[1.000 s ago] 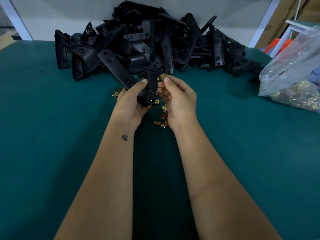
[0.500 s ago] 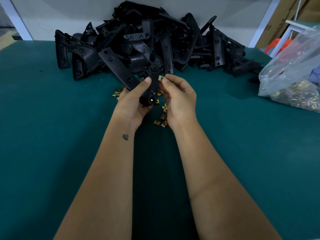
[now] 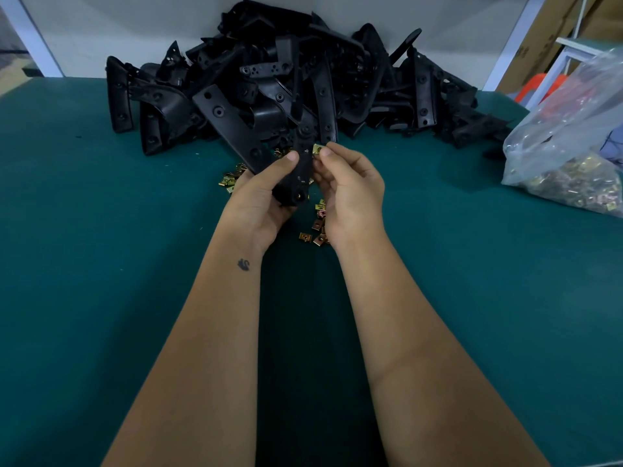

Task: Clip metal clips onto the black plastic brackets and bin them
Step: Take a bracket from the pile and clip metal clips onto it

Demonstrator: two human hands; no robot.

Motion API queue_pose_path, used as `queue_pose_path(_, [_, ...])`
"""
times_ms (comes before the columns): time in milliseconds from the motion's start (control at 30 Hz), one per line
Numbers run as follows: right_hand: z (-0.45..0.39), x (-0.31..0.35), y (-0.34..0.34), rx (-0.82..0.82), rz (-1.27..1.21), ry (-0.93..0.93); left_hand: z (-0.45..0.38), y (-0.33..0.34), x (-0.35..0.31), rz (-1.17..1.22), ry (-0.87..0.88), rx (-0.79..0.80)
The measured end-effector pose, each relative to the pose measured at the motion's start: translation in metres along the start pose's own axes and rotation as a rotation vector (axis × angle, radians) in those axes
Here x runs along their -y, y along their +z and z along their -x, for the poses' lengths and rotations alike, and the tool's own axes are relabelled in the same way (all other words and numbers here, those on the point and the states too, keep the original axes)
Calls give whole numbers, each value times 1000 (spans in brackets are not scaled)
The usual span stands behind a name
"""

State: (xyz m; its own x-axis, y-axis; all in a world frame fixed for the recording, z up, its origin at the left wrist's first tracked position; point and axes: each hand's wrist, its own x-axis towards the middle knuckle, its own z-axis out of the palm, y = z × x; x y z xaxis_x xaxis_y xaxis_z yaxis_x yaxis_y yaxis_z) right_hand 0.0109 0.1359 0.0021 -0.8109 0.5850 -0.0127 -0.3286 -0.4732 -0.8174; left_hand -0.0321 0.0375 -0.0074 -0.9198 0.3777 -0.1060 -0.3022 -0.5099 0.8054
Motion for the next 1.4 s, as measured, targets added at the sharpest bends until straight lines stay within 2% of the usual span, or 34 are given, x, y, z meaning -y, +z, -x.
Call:
queue_pose_path(467, [2,0,2,34,35,31,3,-1,-2,-13,20,15])
queue_pose_path(633, [1,1,0,100,-66,166,6,2,-3,-42,41,67])
queue_pose_path(1033, [-7,6,-13,205,6,263,8,3,1,-169,64,150])
queue_pose_path(1400, [-5,11,-17,294,73,278,8,3,0,-91,25,166])
